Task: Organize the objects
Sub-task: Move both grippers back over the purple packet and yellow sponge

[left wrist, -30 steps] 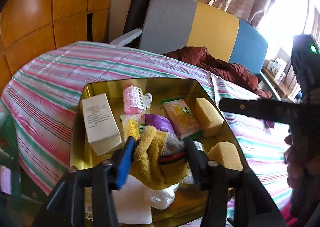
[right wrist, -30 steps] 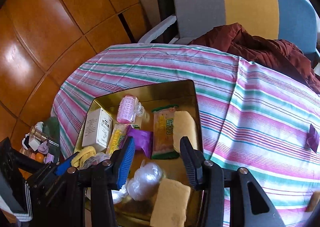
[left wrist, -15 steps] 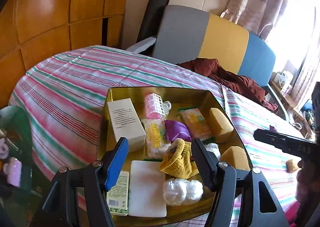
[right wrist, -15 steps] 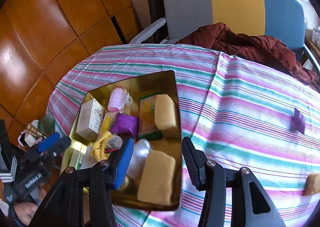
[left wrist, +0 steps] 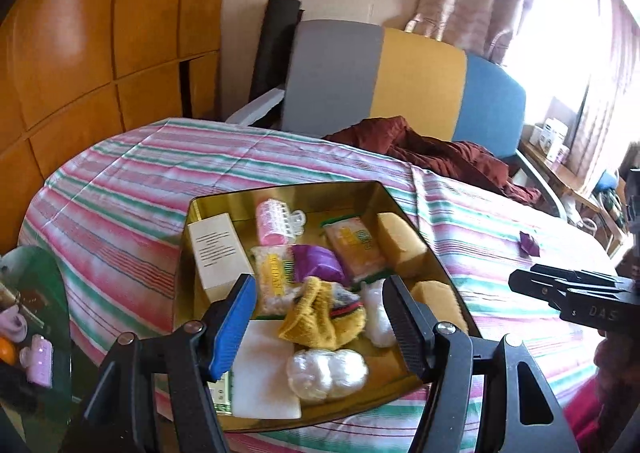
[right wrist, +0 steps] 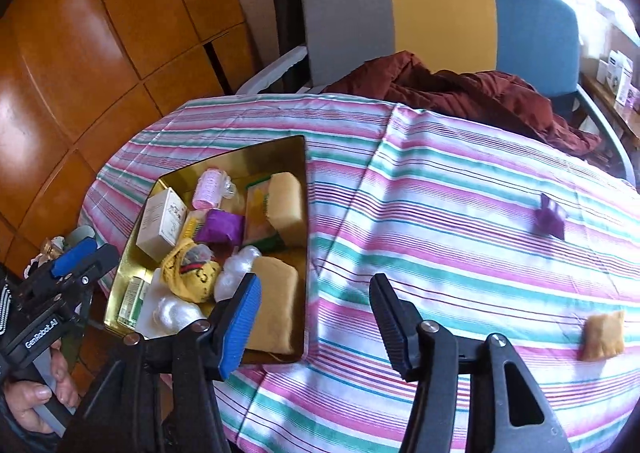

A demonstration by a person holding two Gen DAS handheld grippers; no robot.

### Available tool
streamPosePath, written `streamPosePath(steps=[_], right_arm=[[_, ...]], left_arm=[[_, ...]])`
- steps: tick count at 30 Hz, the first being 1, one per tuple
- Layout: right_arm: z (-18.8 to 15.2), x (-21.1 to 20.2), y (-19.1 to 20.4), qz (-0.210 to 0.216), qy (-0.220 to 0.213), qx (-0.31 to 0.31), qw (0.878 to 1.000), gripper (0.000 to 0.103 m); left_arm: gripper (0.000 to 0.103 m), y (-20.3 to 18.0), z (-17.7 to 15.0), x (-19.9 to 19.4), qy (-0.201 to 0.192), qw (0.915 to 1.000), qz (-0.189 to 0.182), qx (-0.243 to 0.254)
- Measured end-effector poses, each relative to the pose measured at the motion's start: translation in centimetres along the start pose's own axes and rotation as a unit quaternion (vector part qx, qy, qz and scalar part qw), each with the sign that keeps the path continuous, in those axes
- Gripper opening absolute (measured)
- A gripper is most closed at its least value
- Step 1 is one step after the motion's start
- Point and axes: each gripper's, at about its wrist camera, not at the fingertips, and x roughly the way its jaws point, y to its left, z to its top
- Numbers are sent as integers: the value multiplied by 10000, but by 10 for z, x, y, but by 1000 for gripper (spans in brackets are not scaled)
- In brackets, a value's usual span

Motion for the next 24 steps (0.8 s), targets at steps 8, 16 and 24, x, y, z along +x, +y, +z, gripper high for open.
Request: streamPosePath(steps=[8, 16, 24], right_arm=[[-11, -9, -34, -204, -1, 329, 9992, 58], [-20, -18, -69, -464, 0, 675, 9966, 58], [-26, -31, -112, -821, -52, 1057, 9910, 63]], left_arm=[[66, -29, -1, 1, 58, 9994, -186, 298], [67, -53, 0, 5, 123, 9976, -378, 573], [67, -78, 2, 14, 217, 9945, -553, 867]])
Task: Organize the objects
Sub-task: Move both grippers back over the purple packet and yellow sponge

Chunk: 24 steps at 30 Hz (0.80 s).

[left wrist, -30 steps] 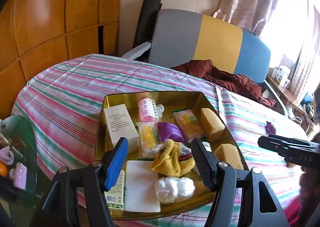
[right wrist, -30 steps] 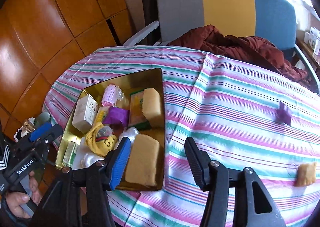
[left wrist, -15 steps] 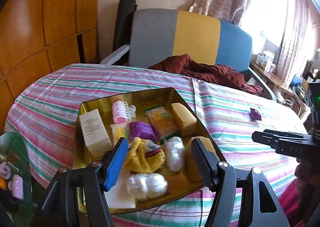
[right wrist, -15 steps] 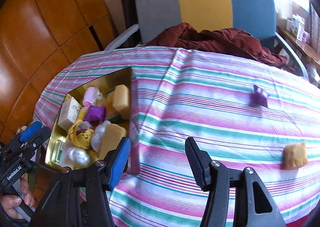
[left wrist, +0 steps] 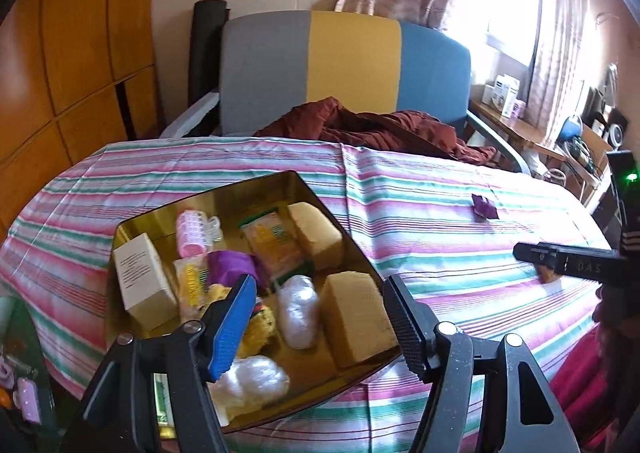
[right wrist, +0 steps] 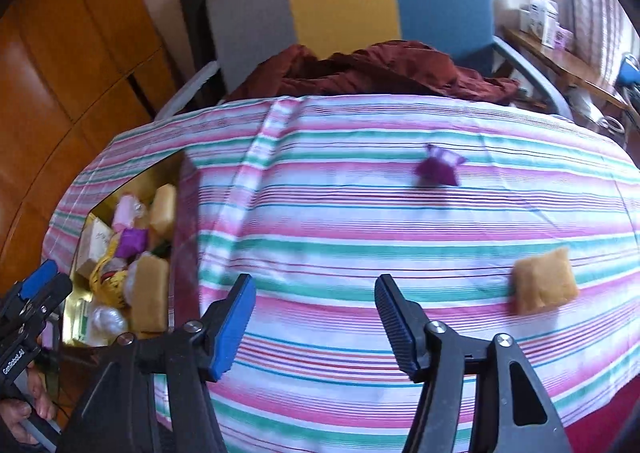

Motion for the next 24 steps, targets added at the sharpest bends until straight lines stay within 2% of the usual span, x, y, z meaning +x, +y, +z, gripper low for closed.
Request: streamPosePath(steps=[11, 16, 19, 24], right_arm=[[16, -20, -92, -712, -129, 847, 9938, 64], [21, -29, -147, -1163, -114, 1498, 9818, 74], [23, -24, -171, -1345, 74, 1675, 9766, 79], [22, 6, -184, -1639, 630, 1530, 9725, 81]], left_arm=[[68, -34, 12, 20, 84, 9988, -309, 383], [68, -51, 19, 32, 140, 9973, -493, 518], [68, -62, 24, 40, 184, 9963, -584, 596], [69, -81, 31, 57, 309, 9941, -742, 727]])
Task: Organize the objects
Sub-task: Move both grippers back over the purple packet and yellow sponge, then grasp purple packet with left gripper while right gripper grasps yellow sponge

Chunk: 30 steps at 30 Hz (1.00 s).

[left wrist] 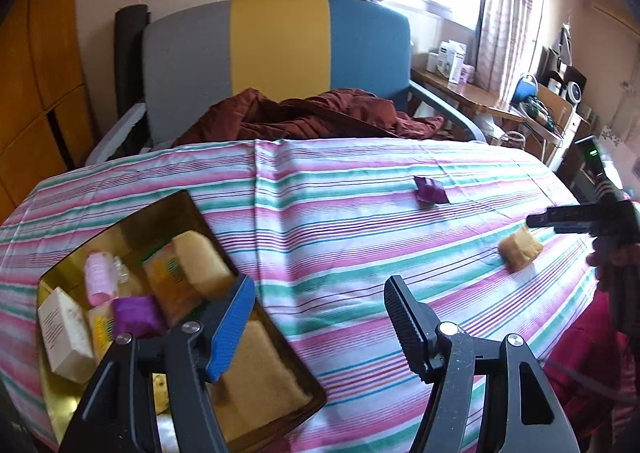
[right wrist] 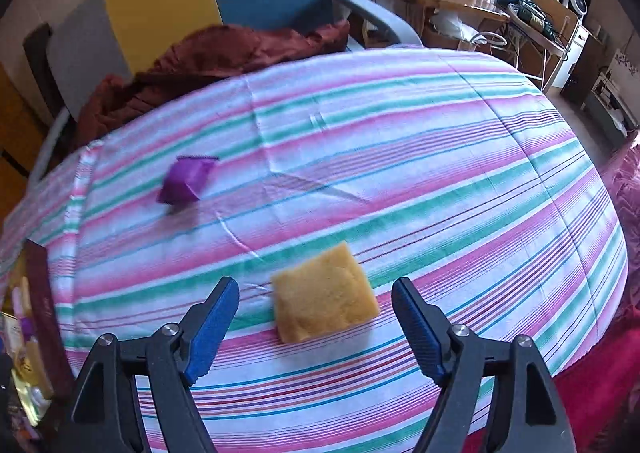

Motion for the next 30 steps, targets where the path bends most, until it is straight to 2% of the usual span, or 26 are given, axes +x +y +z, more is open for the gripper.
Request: streamPosePath(steps=[6, 7, 9, 11, 18, 23, 30], right_arm=[[-2, 46, 5, -408, 544, -336, 9971, 84], [-3, 51, 6, -440, 618, -392, 9963, 79], [-5, 57, 7, -130, 675, -411, 9968, 66], [-6, 55, 7, -127, 580, -426, 9973, 64], [-7, 33, -4, 747, 44, -83, 9972, 63], [-4, 26, -1, 960, -60, -130, 9953, 63], [3, 30, 10, 1071, -101, -314, 9937, 63]], left_arm=[[71, -21, 16, 21, 123, 9996, -155, 182], [71, -25, 19, 25, 136, 9995, -174, 233], [71, -34, 26, 36, 192, 9991, -245, 303], [71, -42, 33, 46, 241, 9987, -319, 321], [71, -79, 64, 91, 383, 9966, -569, 454], [71, -110, 87, 134, 515, 9932, -755, 720], [71, -141, 108, 196, 832, 9883, -838, 961]])
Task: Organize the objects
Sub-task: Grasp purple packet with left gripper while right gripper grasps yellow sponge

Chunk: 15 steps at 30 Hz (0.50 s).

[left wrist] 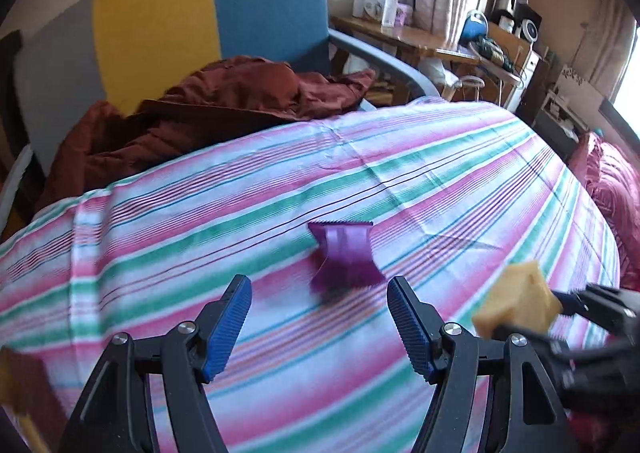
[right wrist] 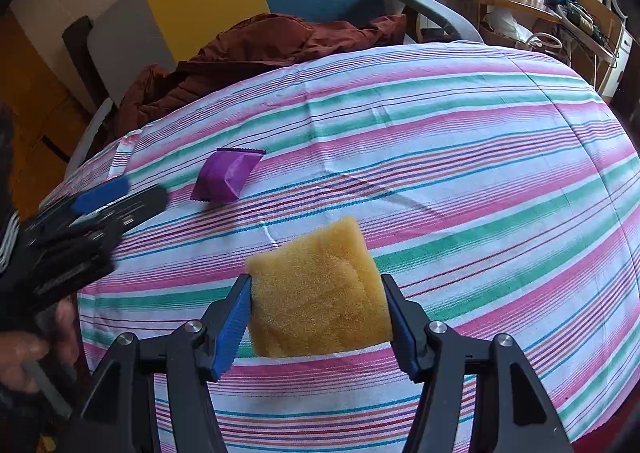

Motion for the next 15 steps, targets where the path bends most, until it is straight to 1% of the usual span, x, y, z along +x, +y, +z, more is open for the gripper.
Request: streamPosePath(steps=[5, 7, 8, 9, 10, 11, 12, 15], right_arm=[[0, 1, -2, 149, 38, 50, 9999, 63], [1, 3, -3, 204, 66, 75, 9997, 63], [1, 3, -3, 223, 79, 74, 9997, 63], [0, 3, -2, 234, 94, 67, 9997, 63], [0, 4, -2, 246, 108, 56, 9996, 63], [0, 5, -2, 254, 119, 41, 9996, 63], [0, 6, -2, 261, 126, 29, 9996, 63], [-1, 6, -1, 309, 144, -13, 9994, 63]], left_arm=[[70, -8, 19, 41, 247, 9997, 2, 85], [70, -8, 23, 55, 358, 9993, -65, 59], [65, -8, 24, 64, 416, 9991, -92, 23], [57, -7, 25, 71, 486, 9988, -111, 12], [38, -8, 25, 78, 583, 9982, -161, 35], [38, -7, 24, 81, 600, 9980, -182, 32], [37, -8, 22, 77, 483, 9987, -174, 52], [37, -7, 13, 64, 448, 9989, -144, -24]])
